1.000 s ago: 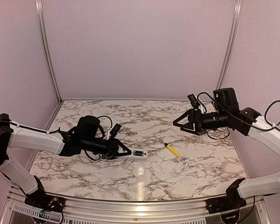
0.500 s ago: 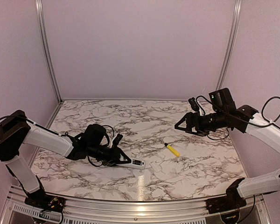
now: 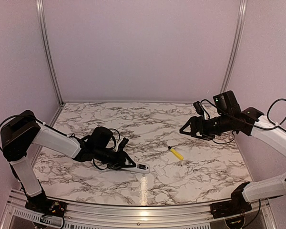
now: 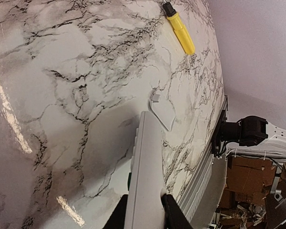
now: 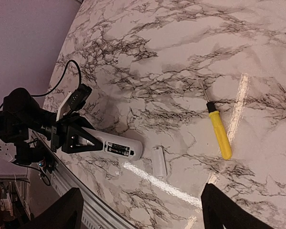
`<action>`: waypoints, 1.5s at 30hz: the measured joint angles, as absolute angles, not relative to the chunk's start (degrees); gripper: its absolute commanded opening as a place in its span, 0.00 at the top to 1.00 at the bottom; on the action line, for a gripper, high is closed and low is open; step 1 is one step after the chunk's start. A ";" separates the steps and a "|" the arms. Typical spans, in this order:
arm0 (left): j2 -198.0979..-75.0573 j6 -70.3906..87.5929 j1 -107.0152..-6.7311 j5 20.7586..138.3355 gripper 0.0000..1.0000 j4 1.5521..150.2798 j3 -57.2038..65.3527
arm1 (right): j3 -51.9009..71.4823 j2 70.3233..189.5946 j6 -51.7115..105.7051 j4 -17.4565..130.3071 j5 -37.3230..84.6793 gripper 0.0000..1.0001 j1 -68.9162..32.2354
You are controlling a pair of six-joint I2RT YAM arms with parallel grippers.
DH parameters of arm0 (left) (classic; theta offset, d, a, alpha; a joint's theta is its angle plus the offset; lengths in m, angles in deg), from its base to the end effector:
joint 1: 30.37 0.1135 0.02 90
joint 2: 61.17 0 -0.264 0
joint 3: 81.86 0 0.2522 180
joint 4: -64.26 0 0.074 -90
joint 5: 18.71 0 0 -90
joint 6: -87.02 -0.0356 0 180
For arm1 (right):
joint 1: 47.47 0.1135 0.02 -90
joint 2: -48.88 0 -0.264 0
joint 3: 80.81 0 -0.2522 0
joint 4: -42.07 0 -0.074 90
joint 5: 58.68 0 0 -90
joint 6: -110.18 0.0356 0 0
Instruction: Unload the batteries from the remote control
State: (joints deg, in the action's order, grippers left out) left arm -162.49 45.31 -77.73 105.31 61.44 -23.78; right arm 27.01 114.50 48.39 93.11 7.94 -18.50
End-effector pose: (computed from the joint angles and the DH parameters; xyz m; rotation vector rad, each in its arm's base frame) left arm 0.2118 -0.2594 0.1325 0.3474 2.6113 -1.4285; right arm 0.2011 0.1275 0.3080 -0.2305 2.4658 0.9436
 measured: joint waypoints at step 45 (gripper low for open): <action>-162.77 27.15 -75.04 94.16 0.18 91.71 -12.94 | 27.01 114.68 46.22 94.24 8.86 0.15 -18.50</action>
State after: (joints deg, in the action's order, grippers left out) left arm -162.77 27.15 -75.04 94.16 91.71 -12.94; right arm 27.01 114.68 46.22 94.24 8.86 -18.50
